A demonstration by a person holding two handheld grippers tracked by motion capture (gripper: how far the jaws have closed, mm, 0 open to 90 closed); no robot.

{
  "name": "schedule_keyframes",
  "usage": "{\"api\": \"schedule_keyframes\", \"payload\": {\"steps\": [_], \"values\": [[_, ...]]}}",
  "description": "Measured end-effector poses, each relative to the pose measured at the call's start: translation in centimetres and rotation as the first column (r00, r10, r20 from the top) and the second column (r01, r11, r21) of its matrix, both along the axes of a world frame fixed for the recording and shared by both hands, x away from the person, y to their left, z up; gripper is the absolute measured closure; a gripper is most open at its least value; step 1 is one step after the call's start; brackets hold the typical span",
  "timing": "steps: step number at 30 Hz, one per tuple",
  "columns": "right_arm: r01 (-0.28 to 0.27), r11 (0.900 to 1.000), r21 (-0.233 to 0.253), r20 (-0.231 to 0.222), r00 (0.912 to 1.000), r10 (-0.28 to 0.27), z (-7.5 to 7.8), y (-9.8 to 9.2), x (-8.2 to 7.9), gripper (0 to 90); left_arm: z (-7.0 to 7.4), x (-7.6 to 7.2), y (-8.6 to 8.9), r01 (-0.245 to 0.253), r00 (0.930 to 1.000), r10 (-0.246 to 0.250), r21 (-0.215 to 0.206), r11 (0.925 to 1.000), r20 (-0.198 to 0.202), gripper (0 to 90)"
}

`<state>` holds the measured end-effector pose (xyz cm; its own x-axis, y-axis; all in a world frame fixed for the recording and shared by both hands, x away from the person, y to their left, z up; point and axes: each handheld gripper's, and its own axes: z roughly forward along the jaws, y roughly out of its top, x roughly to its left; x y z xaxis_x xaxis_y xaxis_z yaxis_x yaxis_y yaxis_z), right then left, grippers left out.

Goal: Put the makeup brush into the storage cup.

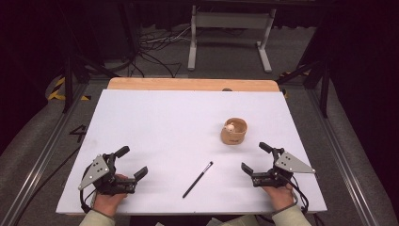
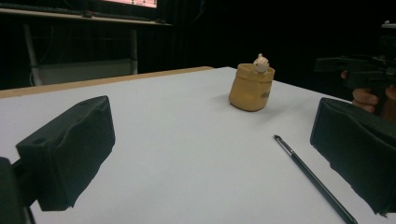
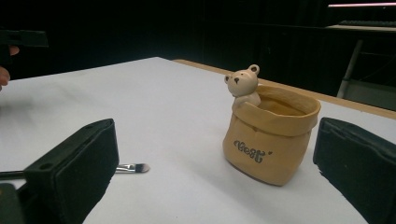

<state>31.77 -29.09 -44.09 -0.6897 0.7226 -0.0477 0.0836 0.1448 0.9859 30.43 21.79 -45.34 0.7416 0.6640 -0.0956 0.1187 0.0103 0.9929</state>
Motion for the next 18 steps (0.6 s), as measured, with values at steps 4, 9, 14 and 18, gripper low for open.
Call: {"api": "schedule_keyframes", "payload": {"steps": [4, 9, 14, 18], "values": [[-0.002, 1.000, 0.001, 0.001, 1.0000, 0.002, 0.1, -0.1, -0.2, 0.5, 0.1, 0.1, 0.0, -0.017, 0.9998, 0.017, -0.034, 0.9993, -0.012, 0.6], [0.000, 1.000, 0.001, 0.003, 1.0000, 0.000, 0.2, -0.2, -0.3, 0.4, 0.2, 0.1, 0.0, -0.009, 0.9999, 0.009, -0.062, 0.9981, -0.005, 1.1], [-0.002, 1.000, 0.007, 0.006, 1.0000, 0.002, 0.2, -0.2, -0.3, 0.5, 0.8, 0.1, 0.2, 0.016, 0.9996, -0.019, -0.114, 0.9933, -0.022, 2.1], [-0.004, 1.000, 0.012, 0.006, 1.0000, 0.004, 0.3, -0.2, -0.4, 0.5, 1.1, 0.3, -0.1, 0.028, 0.9995, -0.029, -0.117, 0.9927, -0.011, 2.3]]}}
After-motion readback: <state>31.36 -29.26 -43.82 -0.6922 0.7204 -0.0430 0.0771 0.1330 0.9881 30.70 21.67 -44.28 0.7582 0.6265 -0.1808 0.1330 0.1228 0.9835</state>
